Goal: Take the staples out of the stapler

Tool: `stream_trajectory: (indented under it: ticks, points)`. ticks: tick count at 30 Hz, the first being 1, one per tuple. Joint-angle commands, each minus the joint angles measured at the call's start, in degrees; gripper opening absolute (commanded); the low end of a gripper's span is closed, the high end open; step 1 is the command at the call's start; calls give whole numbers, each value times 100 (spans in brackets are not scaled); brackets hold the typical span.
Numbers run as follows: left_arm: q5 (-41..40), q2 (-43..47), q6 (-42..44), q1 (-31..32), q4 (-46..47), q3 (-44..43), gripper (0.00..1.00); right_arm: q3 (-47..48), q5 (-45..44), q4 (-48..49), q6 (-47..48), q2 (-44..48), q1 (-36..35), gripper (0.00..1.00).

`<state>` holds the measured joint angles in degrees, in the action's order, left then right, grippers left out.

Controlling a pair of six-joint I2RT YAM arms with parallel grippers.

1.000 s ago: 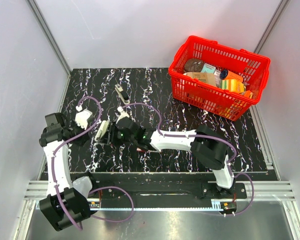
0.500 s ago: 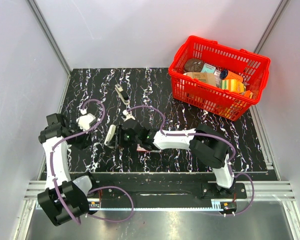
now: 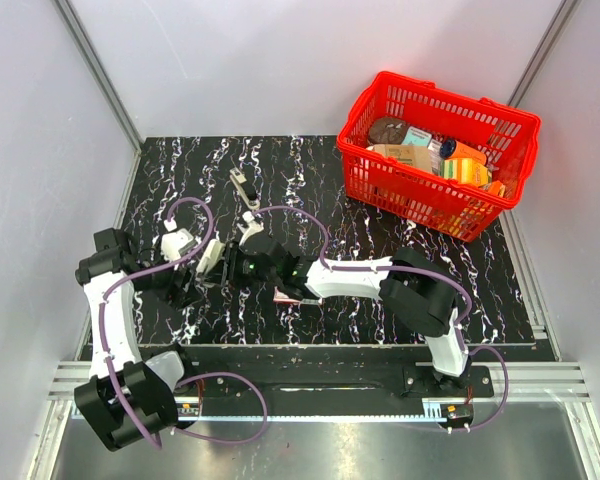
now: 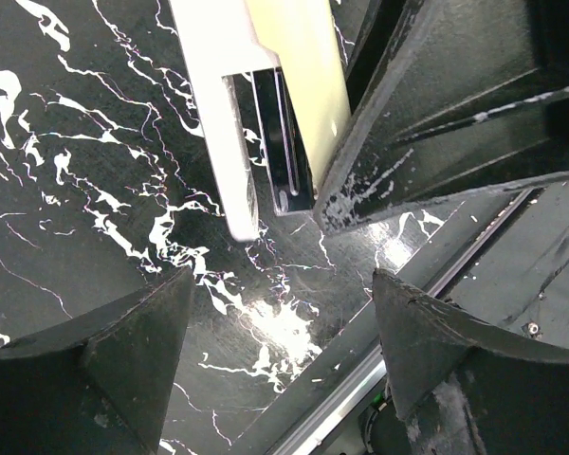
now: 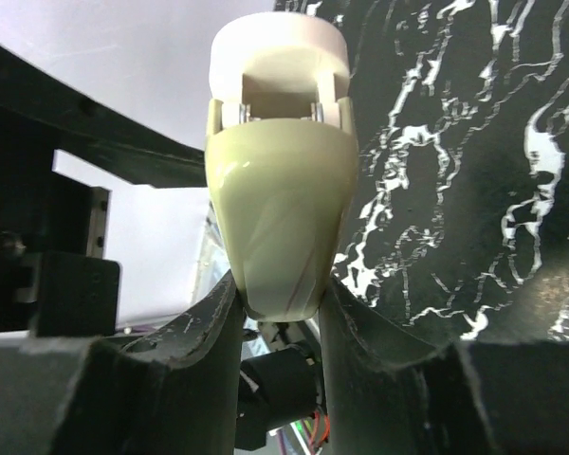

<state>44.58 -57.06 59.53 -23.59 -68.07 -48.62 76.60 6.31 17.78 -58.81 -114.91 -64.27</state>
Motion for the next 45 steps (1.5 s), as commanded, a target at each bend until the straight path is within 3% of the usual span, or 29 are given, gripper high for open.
stream_trajectory:
  ticks: [1, 12, 14, 17, 26, 28, 30, 45]
  points:
    - [315, -7, 243, -14, 57, -183, 80, 101, 353, 831, -280, 268, 2, 0]
    - [148, 212, 814, -22, 93, -104, 69, -40, 986, 938, -290, 338, -15, 0]
    - [104, 248, 1033, -22, -39, -121, 56, -75, 1056, 841, -246, 364, -7, 0]
    - [16, 160, 1201, -22, -162, -218, 29, -101, 1109, 780, -236, 364, -7, 0]
    - [262, 125, 1079, -14, -224, -332, 26, 118, 1294, 753, -246, 224, -33, 0]
    - [201, 125, 1079, -22, -189, -324, 16, 119, 1338, 727, -245, 215, -33, 0]
    - [17, 107, 974, -22, -14, -315, 0, 101, 1373, 657, -202, 215, -33, 0]
    - [-1117, 968, 349, -22, 2086, 485, 0, -628, 1646, 516, 97, 478, 213, 0]
